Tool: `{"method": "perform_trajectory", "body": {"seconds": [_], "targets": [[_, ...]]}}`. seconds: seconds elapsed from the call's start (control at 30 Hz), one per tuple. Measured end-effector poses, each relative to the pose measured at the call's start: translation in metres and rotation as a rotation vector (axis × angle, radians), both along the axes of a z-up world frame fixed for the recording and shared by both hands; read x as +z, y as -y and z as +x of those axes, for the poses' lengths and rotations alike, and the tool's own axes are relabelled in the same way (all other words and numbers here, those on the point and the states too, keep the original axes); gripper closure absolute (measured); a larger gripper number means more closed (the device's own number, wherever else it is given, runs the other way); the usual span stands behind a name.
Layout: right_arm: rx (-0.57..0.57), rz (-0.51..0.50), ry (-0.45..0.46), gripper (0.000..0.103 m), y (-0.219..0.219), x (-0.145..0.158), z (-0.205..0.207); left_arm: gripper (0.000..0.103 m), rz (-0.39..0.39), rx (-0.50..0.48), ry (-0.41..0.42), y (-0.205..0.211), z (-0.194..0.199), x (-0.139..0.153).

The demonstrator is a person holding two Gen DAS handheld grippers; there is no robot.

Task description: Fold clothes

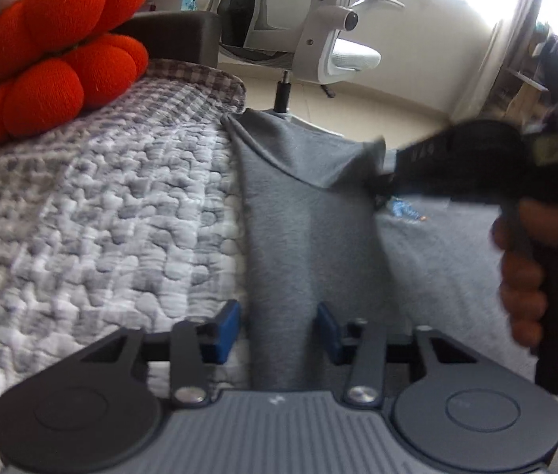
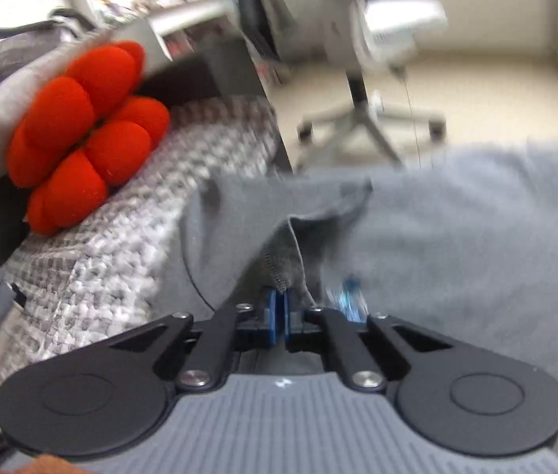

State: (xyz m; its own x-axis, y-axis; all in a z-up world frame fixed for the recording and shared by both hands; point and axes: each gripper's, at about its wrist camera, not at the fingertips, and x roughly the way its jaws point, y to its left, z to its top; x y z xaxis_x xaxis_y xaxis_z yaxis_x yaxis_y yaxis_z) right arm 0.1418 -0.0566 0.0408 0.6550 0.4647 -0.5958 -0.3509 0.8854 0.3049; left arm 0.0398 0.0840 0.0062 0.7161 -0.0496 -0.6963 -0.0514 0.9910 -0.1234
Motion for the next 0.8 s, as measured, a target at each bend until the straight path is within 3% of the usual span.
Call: {"method": "perform_trajectory", "body": {"seconds": [0.2,0.27,0.37,0.47,0.63,0.8], "targets": [[0.023,-0.105,0.031,0.097,-0.004,-0.017,-0.006,0.059,0.016,-0.010,-0.002,0.000,0.000,0.001],[0.016,-0.054,0.034,0.087,0.007,-0.006,-0.012,0.059,0.010,-0.013,-0.006,-0.001,-0.001,0.004],[0.018,0.039,0.063,0.087,0.023,0.013,-0.027,0.059,0.016,-0.009,0.043,-0.006,-0.006,0.016],[0.079,0.050,0.060,0.087,0.023,0.016,-0.050,0.058,0.060,-0.009,0.100,-0.007,-0.010,0.023],[0.191,-0.042,0.004,0.087,0.007,0.004,-0.089,0.058,0.069,-0.016,0.013,-0.006,0.001,0.010],[0.273,0.031,-0.005,0.090,0.009,0.013,-0.139,0.059,0.083,-0.018,-0.014,-0.005,0.002,0.006]]}}
